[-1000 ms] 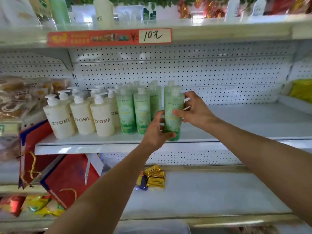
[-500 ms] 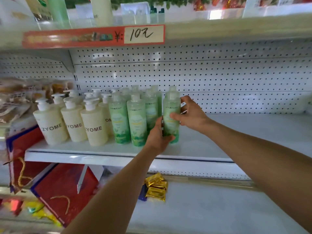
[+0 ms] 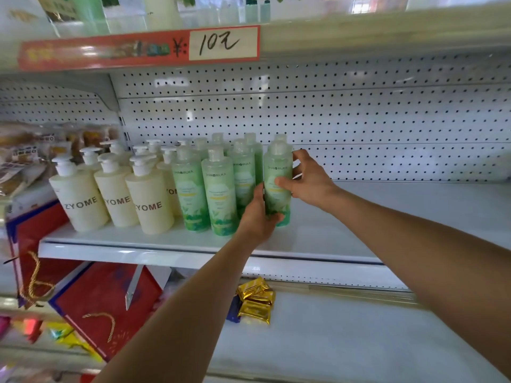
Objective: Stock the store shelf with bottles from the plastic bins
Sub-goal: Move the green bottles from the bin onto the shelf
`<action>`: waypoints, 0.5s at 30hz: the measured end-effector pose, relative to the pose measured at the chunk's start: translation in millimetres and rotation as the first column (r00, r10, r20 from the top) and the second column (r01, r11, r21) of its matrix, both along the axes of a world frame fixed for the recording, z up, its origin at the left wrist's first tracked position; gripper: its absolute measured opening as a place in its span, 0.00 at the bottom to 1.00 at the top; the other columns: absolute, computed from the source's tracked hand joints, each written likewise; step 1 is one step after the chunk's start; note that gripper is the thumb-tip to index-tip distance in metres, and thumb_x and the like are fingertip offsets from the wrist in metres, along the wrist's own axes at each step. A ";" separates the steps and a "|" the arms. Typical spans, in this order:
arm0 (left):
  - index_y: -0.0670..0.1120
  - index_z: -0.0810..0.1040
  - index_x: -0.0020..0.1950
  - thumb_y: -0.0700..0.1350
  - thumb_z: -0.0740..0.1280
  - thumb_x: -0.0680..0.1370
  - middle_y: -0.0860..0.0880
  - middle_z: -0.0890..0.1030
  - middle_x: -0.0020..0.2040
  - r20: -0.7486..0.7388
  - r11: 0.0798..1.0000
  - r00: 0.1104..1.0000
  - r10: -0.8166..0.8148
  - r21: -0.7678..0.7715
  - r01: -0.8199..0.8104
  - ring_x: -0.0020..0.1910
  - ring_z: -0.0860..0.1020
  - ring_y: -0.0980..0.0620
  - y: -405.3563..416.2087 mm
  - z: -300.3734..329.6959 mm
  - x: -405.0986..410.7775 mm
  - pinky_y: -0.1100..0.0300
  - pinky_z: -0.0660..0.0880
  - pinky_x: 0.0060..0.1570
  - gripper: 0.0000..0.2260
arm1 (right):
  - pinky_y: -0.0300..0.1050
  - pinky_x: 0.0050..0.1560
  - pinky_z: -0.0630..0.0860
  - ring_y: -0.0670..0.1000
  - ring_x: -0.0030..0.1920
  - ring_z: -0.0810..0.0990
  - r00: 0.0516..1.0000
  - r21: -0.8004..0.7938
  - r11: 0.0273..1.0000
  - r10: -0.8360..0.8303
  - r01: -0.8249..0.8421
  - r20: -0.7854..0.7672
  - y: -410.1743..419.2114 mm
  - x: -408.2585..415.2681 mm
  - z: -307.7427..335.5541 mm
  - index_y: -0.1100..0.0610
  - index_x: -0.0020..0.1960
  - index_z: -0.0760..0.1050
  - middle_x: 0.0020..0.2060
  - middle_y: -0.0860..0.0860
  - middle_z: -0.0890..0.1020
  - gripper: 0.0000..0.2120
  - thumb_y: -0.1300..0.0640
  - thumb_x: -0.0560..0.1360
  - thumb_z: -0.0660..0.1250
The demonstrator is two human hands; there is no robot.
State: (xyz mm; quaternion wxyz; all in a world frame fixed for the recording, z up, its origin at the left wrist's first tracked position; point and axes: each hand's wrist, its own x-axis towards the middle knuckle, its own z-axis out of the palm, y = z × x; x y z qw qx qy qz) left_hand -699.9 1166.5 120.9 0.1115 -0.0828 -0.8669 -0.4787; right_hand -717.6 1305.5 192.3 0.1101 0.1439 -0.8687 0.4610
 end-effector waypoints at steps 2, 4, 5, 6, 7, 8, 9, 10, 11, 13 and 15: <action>0.47 0.55 0.76 0.37 0.71 0.73 0.50 0.74 0.63 0.006 0.999 0.999 0.031 0.013 -0.031 0.59 0.71 0.55 1.0 2.1 2.2 0.63 0.67 0.58 0.36 | 0.54 0.51 0.80 0.54 0.49 0.81 1.000 -0.014 1.000 0.004 -0.004 0.014 -0.4 1.8 -0.1 0.53 0.66 0.64 0.49 0.51 0.79 0.26 0.53 0.73 0.72; 0.47 0.61 0.73 0.39 0.72 0.72 0.50 0.77 0.61 0.002 0.997 0.997 0.082 0.002 -0.082 0.58 0.76 0.51 1.6 3.5 6.0 0.62 0.70 0.55 0.33 | 0.49 0.48 0.79 0.53 0.50 0.80 1.000 -0.020 1.000 -0.001 0.001 0.014 0.4 4.8 -1.5 0.53 0.69 0.65 0.53 0.53 0.78 0.26 0.54 0.75 0.70; 0.47 0.63 0.72 0.40 0.72 0.72 0.49 0.78 0.61 -0.003 0.995 0.995 0.102 -0.014 -0.102 0.58 0.77 0.48 1.5 4.1 9.0 0.60 0.72 0.55 0.31 | 0.45 0.45 0.78 0.53 0.50 0.80 1.000 -0.013 1.000 -0.014 0.014 0.009 1.3 7.6 -3.0 0.53 0.69 0.65 0.54 0.53 0.78 0.25 0.54 0.76 0.69; 0.46 0.64 0.71 0.40 0.72 0.72 0.47 0.79 0.62 -0.008 0.992 0.993 0.118 -0.036 -0.118 0.59 0.78 0.47 0.9 4.6 12.8 0.58 0.74 0.56 0.30 | 0.43 0.44 0.76 0.52 0.50 0.80 0.999 0.006 0.999 -0.034 0.034 -0.001 2.7 11.3 -5.0 0.53 0.70 0.66 0.55 0.53 0.78 0.24 0.54 0.76 0.68; 0.46 0.65 0.71 0.41 0.72 0.73 0.47 0.79 0.62 -0.018 0.989 0.991 0.130 -0.068 -0.131 0.60 0.77 0.46 -0.6 4.8 17.3 0.55 0.75 0.58 0.29 | 0.44 0.46 0.76 0.52 0.50 0.79 0.998 0.046 0.997 -0.060 0.061 -0.018 4.7 15.7 -7.5 0.53 0.70 0.66 0.56 0.53 0.78 0.23 0.54 0.77 0.66; 0.45 0.66 0.71 0.42 0.71 0.74 0.46 0.78 0.63 -0.035 0.984 0.990 0.139 -0.108 -0.142 0.61 0.77 0.46 -3.0 4.7 22.6 0.53 0.75 0.60 0.27 | 0.46 0.50 0.76 0.53 0.51 0.79 0.995 0.116 0.988 -0.094 0.098 -0.043 7.3 21.2 -10.0 0.53 0.70 0.66 0.56 0.52 0.78 0.21 0.55 0.78 0.64; 0.45 0.67 0.70 0.43 0.70 0.75 0.46 0.78 0.63 -0.060 0.977 0.988 0.143 -0.149 -0.150 0.60 0.77 0.47 -6.3 4.3 28.9 0.52 0.75 0.60 0.25 | 0.48 0.53 0.76 0.52 0.52 0.79 0.988 0.210 0.967 -0.131 0.144 -0.078 10.1 27.8 -12.6 0.52 0.69 0.67 0.57 0.51 0.78 0.20 0.56 0.78 0.63; 0.45 0.69 0.69 0.44 0.70 0.76 0.47 0.79 0.62 -0.088 0.970 0.986 0.142 -0.185 -0.156 0.58 0.78 0.47 -10.3 3.9 36.3 0.52 0.75 0.58 0.22 | 0.48 0.54 0.75 0.52 0.53 0.79 0.980 0.304 0.934 -0.158 0.188 -0.121 12.9 35.6 -15.2 0.51 0.68 0.68 0.58 0.49 0.78 0.19 0.56 0.78 0.62; 0.46 0.71 0.67 0.45 0.69 0.76 0.48 0.80 0.60 -0.115 0.964 0.984 0.140 -0.212 -0.162 0.55 0.79 0.49 -14.7 3.6 44.4 0.52 0.76 0.56 0.19 | 0.48 0.54 0.75 0.51 0.54 0.78 0.972 0.378 0.900 -0.168 0.218 -0.161 15.5 44.1 -17.9 0.50 0.67 0.69 0.58 0.48 0.78 0.17 0.56 0.78 0.61; 0.50 0.74 0.64 0.47 0.68 0.77 0.53 0.82 0.55 -0.158 0.953 0.978 0.137 -0.249 -0.173 0.49 0.80 0.53 -23.6 2.9 61.3 0.54 0.78 0.51 0.15 | 0.47 0.52 0.74 0.51 0.54 0.79 0.965 0.465 0.853 -0.151 0.236 -0.213 18.5 61.2 -23.6 0.49 0.65 0.70 0.58 0.46 0.78 0.16 0.56 0.78 0.61; 0.53 0.74 0.63 0.49 0.67 0.78 0.57 0.82 0.53 -0.176 0.940 0.975 0.134 -0.288 -0.181 0.46 0.79 0.56 -31.4 2.7 77.2 0.56 0.78 0.48 0.14 | 0.46 0.50 0.73 0.50 0.54 0.79 0.964 0.516 0.825 -0.125 0.233 -0.235 18.6 78.0 -29.7 0.49 0.65 0.71 0.59 0.46 0.78 0.16 0.56 0.78 0.62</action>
